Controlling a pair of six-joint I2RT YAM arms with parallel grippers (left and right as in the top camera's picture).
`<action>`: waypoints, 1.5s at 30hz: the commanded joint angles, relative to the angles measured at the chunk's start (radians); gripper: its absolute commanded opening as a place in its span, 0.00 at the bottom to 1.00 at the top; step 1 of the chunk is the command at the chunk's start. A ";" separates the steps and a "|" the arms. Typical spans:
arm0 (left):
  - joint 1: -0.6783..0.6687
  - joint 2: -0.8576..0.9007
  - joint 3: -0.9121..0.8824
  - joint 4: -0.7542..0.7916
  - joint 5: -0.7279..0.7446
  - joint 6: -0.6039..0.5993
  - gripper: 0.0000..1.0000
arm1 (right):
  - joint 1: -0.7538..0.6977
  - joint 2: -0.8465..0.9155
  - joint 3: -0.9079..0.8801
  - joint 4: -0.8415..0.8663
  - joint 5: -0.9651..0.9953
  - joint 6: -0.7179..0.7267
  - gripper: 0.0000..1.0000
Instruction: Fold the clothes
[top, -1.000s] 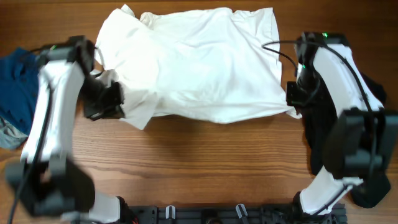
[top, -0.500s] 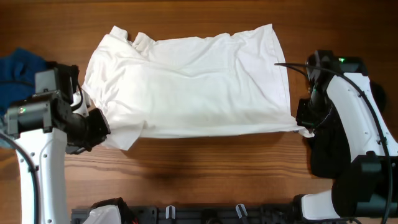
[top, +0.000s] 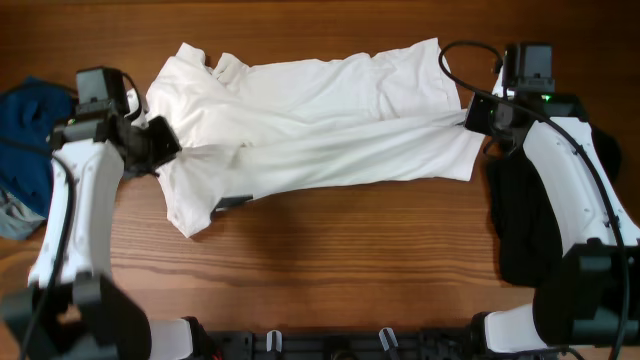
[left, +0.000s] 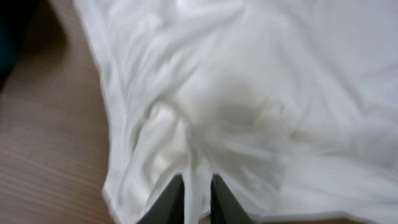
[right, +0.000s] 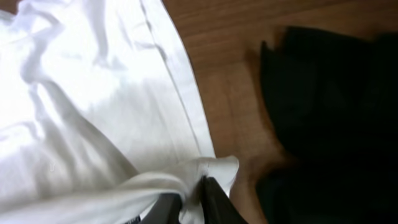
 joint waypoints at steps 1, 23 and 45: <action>0.006 0.119 -0.008 0.131 0.079 -0.019 0.53 | 0.002 0.095 0.006 0.074 -0.084 -0.009 0.44; 0.038 0.125 -0.204 -0.185 0.060 -0.016 0.51 | 0.001 0.224 -0.161 0.117 -0.027 -0.055 0.37; 0.080 0.124 -0.178 -0.165 -0.588 -0.249 0.13 | -0.001 0.379 -0.161 0.107 -0.026 -0.124 0.04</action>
